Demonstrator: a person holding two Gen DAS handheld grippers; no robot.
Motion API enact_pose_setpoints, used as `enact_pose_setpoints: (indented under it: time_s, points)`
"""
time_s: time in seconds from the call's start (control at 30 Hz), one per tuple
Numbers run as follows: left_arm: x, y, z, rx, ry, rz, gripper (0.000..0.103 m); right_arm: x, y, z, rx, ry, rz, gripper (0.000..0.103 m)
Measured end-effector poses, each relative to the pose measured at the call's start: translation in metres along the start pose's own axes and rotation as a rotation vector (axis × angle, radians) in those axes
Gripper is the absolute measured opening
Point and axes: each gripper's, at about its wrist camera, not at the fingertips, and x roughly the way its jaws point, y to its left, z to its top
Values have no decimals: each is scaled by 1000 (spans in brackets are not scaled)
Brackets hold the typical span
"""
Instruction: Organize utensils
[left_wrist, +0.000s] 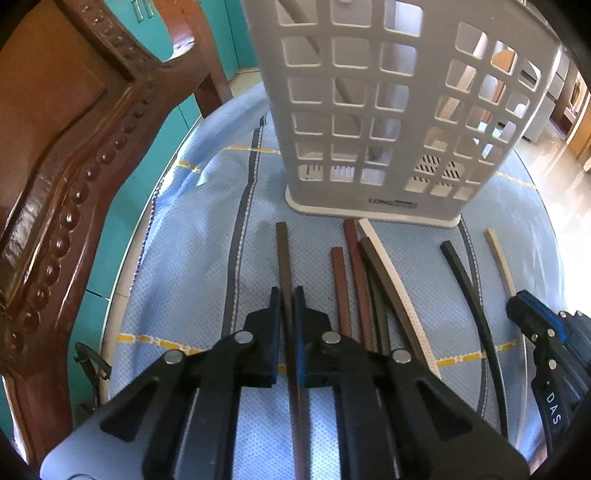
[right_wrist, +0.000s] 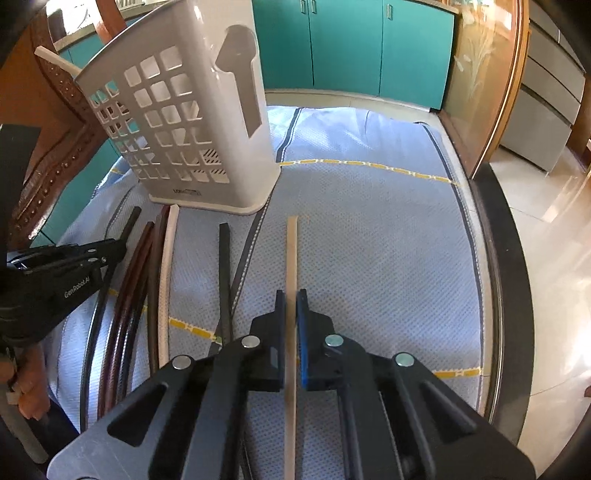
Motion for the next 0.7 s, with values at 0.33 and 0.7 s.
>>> enact_pose_setpoints:
  time_s: [0.33, 0.7]
  points:
    - [-73, 7, -27, -23, -201, -43, 7, -70, -8, 8, 3, -258, 94, 6]
    - [-209, 14, -37, -22, -496, -187, 7, -189, -24, 14, 10, -576, 301, 6]
